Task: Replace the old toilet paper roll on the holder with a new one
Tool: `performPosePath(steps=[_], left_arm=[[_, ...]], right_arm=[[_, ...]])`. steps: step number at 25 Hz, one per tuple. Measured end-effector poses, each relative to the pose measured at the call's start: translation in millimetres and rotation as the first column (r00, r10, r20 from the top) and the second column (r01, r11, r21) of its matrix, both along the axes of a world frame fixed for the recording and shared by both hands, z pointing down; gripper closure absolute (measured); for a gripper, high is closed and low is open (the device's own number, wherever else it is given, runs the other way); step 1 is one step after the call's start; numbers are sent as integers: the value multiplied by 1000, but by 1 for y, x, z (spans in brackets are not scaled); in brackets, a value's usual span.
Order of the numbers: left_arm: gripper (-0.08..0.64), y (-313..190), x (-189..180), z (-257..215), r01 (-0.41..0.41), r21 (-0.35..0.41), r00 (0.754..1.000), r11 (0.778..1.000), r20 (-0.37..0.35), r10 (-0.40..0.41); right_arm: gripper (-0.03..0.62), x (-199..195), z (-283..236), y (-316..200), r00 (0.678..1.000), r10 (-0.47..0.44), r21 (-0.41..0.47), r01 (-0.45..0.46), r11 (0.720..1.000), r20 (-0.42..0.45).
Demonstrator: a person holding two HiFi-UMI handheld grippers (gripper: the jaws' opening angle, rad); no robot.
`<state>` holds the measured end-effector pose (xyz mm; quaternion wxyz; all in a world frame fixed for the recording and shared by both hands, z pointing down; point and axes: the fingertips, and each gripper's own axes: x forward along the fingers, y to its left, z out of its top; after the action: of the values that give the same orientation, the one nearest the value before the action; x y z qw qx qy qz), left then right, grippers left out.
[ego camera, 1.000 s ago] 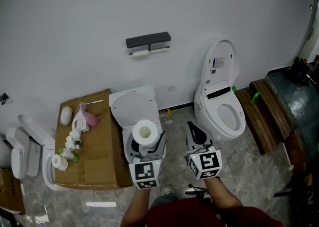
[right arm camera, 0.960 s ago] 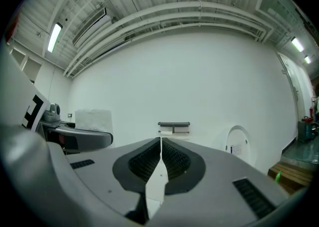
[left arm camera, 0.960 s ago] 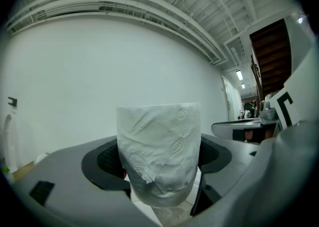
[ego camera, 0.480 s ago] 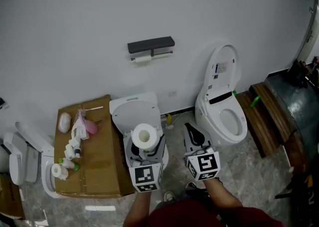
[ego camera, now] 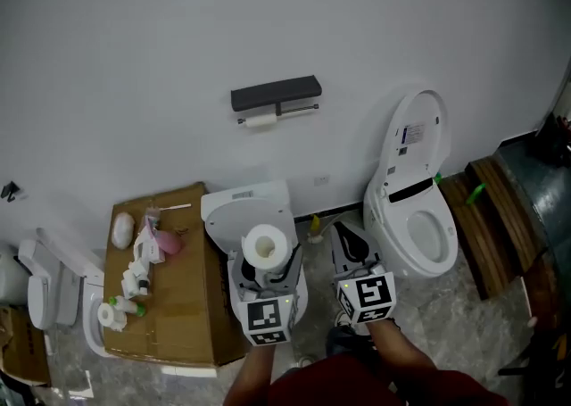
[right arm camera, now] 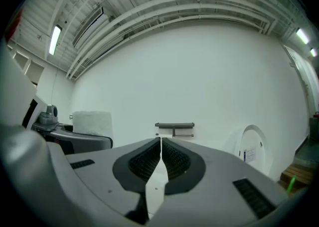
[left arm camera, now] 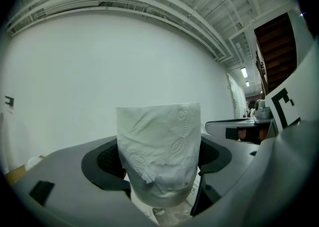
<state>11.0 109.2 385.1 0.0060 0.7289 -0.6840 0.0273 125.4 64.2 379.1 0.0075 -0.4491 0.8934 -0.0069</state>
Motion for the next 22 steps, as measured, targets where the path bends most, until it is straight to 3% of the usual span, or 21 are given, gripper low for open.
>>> performPosePath(steps=[14,22], left_arm=[[126,-119,25,-13,138,-8,990,990,31,-138],[126,-157,13,-5,211,-40,977,977,48,-209]], right_arm=[[569,21,-5,-132,991,-130,-13,130,991,30],[569,14,14,-183,985,-165,-59,168,984,45]])
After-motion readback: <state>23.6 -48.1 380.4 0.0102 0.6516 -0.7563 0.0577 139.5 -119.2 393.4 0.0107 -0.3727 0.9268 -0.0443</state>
